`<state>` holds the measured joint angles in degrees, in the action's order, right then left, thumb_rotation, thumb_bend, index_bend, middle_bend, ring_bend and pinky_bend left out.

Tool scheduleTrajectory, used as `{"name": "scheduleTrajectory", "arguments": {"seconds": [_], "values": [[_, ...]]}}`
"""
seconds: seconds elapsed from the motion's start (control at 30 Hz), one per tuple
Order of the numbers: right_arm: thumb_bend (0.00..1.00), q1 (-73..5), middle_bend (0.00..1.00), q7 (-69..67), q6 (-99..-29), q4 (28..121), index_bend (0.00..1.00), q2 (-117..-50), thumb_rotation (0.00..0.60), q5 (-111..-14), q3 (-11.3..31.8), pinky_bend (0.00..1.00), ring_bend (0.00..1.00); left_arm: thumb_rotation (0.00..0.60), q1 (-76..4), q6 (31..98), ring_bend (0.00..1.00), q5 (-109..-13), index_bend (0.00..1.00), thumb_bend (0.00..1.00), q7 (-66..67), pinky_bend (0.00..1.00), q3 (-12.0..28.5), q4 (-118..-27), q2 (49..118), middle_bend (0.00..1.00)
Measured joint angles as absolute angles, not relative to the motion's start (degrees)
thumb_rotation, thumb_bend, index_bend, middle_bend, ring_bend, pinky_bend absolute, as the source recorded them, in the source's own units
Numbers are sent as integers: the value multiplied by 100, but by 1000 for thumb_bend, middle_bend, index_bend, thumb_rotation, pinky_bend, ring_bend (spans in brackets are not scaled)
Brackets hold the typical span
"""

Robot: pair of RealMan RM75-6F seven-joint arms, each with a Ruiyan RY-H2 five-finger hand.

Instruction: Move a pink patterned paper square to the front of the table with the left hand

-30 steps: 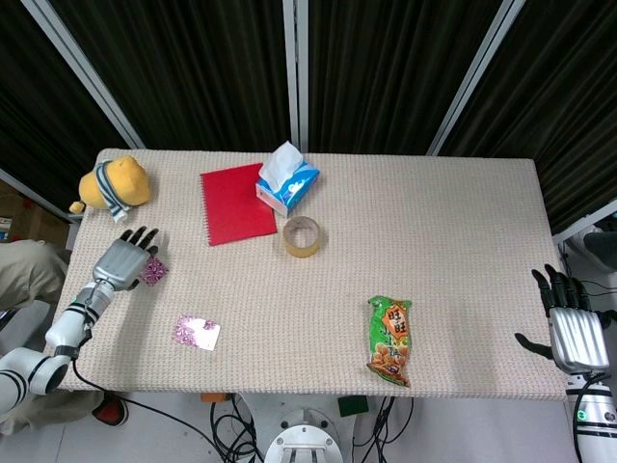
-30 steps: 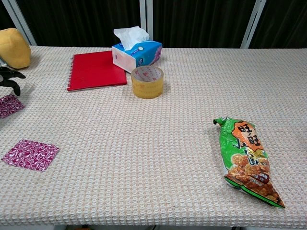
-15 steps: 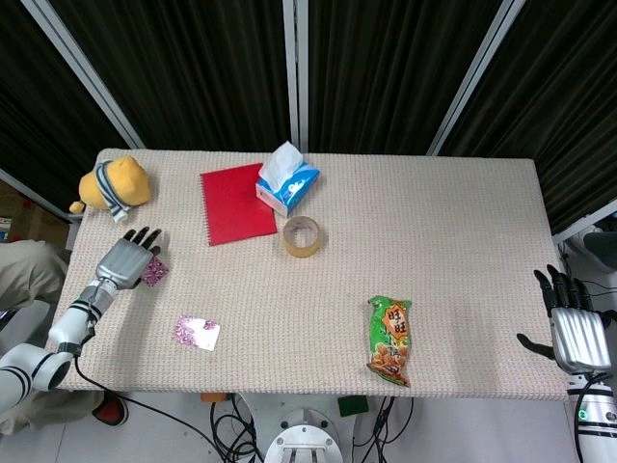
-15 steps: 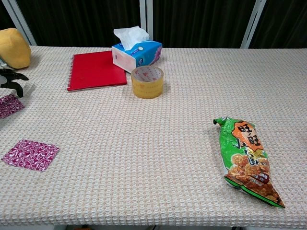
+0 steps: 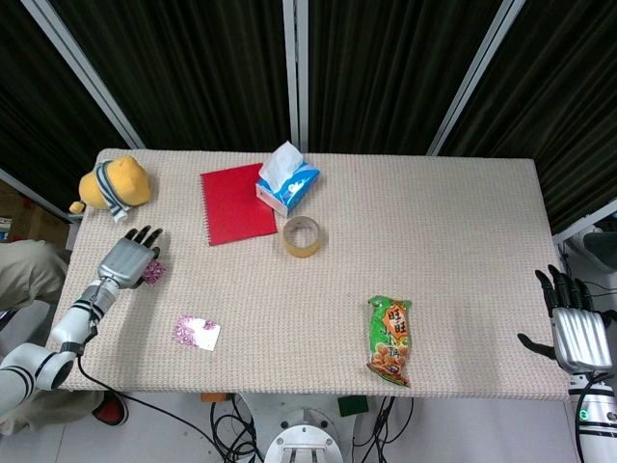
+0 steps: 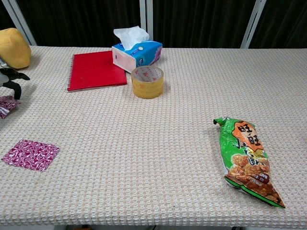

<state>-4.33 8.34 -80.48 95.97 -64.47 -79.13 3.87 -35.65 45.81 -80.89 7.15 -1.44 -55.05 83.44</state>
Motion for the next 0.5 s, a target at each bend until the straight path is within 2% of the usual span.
{"name": "scheduleTrajectory", "arguments": {"seconds": [0.23, 0.5], "values": [[224, -454, 0, 859, -8020, 9614, 0, -6443, 600, -7903, 389, 0, 0, 600, -3543, 4732, 0, -8137, 443, 216, 496, 147, -98, -5598, 8281, 49], [224, -493, 0, 877, -7974, 9618, 0, -6460, 600, -7892, 399, 0, 0, 600, -3522, 4848, 0, -8052, 448, 228, 506, 147, 6, -6122, 8003, 49]]}}
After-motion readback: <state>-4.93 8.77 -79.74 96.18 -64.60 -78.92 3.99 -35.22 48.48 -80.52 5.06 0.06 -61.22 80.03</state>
